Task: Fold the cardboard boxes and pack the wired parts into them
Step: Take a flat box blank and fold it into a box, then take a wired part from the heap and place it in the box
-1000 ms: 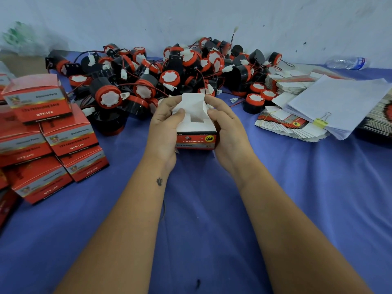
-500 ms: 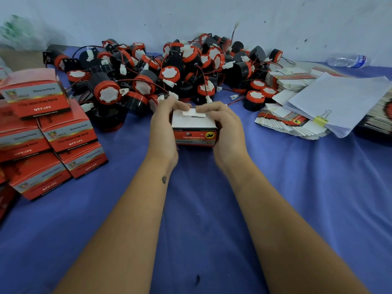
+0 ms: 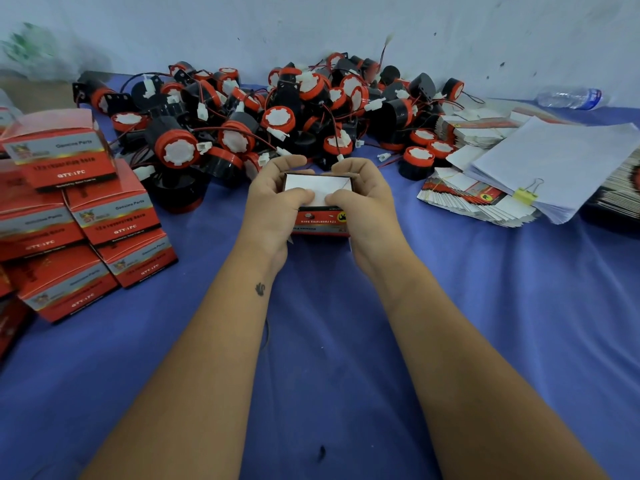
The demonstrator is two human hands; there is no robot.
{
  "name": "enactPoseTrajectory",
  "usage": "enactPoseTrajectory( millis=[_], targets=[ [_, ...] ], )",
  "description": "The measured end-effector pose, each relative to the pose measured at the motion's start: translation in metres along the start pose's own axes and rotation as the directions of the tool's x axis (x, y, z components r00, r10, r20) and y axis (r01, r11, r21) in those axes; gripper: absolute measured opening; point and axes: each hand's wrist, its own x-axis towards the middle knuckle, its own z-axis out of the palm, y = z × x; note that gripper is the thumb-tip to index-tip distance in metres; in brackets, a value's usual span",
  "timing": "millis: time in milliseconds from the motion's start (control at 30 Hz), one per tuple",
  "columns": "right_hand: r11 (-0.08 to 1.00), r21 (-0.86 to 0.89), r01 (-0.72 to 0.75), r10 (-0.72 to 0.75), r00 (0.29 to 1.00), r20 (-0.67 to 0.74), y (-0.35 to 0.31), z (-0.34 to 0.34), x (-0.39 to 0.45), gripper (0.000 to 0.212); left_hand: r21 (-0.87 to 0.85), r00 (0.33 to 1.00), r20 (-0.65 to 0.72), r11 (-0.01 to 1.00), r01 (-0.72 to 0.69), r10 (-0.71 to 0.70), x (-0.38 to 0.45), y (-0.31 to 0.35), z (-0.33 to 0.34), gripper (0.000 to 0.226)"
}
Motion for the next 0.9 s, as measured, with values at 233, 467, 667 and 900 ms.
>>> enactPoseTrajectory(
  millis=[233,467,667,900],
  targets=[
    [1.0,0.0,-0.004,0.004,1.0,0.01,0.001,-0.001,0.0,0.03,-0.046,1.0,0.009,0.999,-0.006,0.007,0.0,-0.002,0.0,0.026],
    [0.938,-0.334,0.093,-0.141,0.983,-0.121,0.003,0.0,0.001,0.03,-0.124,0.991,-0.011,0.984,0.127,-0.13,0.004,-0.003,-0.001,0.054],
    [0.947,-0.318,0.039,-0.099,0.98,-0.174,-0.006,-0.004,-0.003,0.037,-0.143,0.985,0.041,0.976,-0.163,0.17,-0.003,-0.004,0.0,0.042],
    [0.974,-0.03,0.224,-0.226,0.97,-0.095,-0.005,-0.003,-0.005,0.022,0.014,0.994,-0.09,0.998,-0.064,0.065,0.003,-0.01,0.0,0.073]
  ],
)
